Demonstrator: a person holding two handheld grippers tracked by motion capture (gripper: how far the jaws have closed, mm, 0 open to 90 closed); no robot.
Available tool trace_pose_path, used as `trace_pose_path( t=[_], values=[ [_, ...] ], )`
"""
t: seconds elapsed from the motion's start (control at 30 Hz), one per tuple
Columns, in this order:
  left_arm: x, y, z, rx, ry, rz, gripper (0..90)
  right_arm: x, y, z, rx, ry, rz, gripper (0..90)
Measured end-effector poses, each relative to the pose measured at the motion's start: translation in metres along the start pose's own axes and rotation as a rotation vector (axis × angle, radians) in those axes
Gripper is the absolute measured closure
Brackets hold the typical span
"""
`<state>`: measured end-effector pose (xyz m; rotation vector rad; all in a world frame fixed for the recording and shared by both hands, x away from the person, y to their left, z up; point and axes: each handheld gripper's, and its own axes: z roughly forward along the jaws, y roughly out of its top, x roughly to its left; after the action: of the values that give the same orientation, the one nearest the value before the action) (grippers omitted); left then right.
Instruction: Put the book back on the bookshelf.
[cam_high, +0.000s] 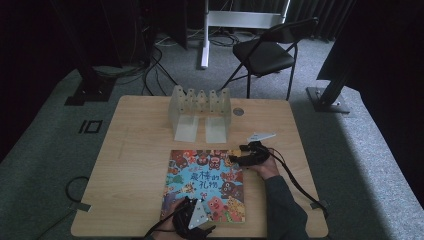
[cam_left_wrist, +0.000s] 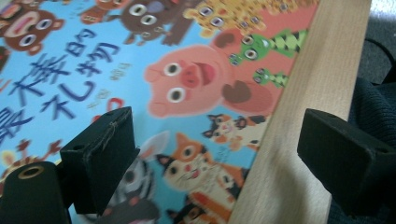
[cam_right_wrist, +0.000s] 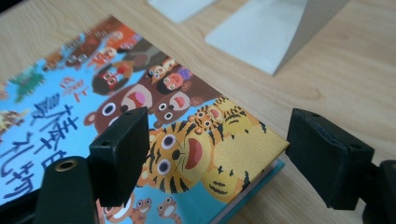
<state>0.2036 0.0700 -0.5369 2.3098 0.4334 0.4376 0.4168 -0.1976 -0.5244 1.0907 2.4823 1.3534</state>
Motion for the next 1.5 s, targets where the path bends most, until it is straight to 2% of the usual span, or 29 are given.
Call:
trace_pose_path(
  t=[0.13, 0.17, 0.2, 0.37, 0.53, 0.73, 0.9, 1.03, 1.1, 1.47, 1.5],
  values=[
    [-0.003, 0.003, 0.005, -0.013, 0.032, 0.011, 10.9, 0.001, 0.006, -0.008, -0.029, 0.020, 0.005, 22.0],
    [-0.003, 0.004, 0.006, -0.014, 0.064, 0.012, 10.8, 0.002, 0.007, -0.008, -0.030, 0.021, 0.002, 22.0],
    [-0.003, 0.004, 0.007, -0.015, 0.077, 0.008, 10.9, 0.002, 0.009, -0.010, -0.032, 0.022, -0.004, 22.0],
    [0.001, 0.005, 0.007, -0.029, 0.082, -0.023, 12.0, 0.002, 0.012, -0.011, -0.025, 0.031, -0.006, 22.2],
    [-0.001, 0.007, 0.001, -0.063, 0.119, 0.014, 12.9, 0.000, 0.011, -0.011, -0.033, 0.035, 0.013, 23.6],
    [0.005, 0.010, -0.006, -0.096, 0.110, -0.015, 12.8, -0.004, 0.012, -0.009, -0.026, 0.047, 0.054, 23.7],
    [0.008, 0.012, -0.007, -0.100, 0.114, -0.014, 12.8, -0.004, 0.017, -0.007, -0.035, 0.127, 0.083, 35.1],
    [0.008, 0.012, -0.007, -0.107, 0.114, -0.014, 12.8, -0.003, 0.020, -0.004, -0.024, 0.142, 0.092, 38.4],
    [0.010, 0.013, -0.009, -0.118, 0.110, -0.021, 12.8, -0.003, 0.022, -0.005, -0.039, 0.165, 0.112, 41.9],
    [0.011, 0.013, -0.010, -0.125, 0.103, -0.027, 12.8, 0.000, 0.025, -0.005, -0.024, 0.193, 0.129, 43.9],
    [0.011, 0.012, -0.011, -0.141, 0.092, -0.025, 12.8, 0.000, 0.025, -0.005, -0.024, 0.193, 0.129, 44.7]
  ],
)
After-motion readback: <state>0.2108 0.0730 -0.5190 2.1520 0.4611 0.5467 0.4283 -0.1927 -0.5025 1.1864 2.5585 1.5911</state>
